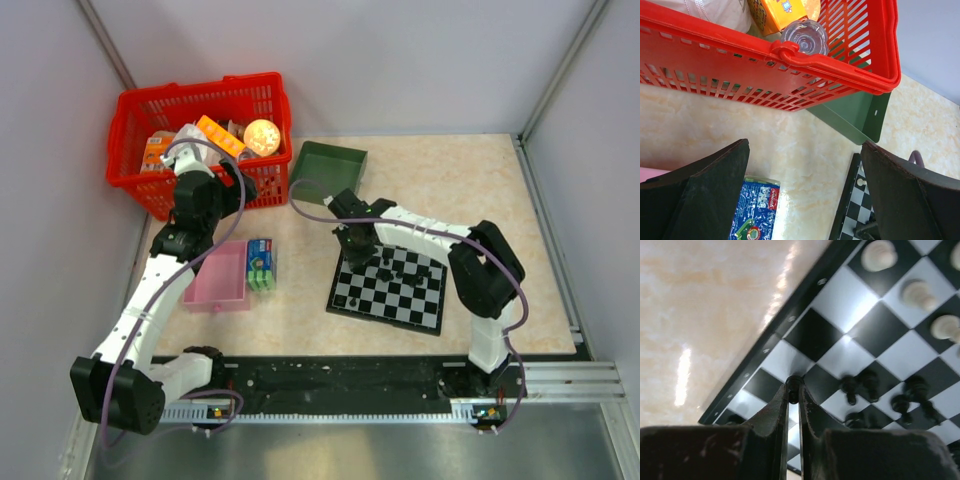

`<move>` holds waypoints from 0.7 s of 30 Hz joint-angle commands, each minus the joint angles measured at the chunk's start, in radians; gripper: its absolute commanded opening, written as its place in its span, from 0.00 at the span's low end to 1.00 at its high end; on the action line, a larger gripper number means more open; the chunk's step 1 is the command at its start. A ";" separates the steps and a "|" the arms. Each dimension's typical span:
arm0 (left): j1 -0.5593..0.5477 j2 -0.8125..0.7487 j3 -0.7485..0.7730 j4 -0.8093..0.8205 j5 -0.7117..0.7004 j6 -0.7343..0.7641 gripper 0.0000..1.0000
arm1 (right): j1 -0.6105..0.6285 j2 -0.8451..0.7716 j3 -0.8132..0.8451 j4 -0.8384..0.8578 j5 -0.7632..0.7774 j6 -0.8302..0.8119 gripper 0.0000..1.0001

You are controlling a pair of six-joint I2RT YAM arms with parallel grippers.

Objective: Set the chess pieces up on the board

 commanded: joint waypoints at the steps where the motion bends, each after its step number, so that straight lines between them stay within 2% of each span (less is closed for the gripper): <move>1: 0.005 -0.034 0.017 0.032 -0.007 0.002 0.98 | 0.064 -0.067 0.024 -0.002 -0.014 0.033 0.05; 21: 0.005 -0.048 0.002 0.038 -0.002 -0.001 0.98 | 0.146 -0.088 -0.045 0.018 -0.072 0.095 0.05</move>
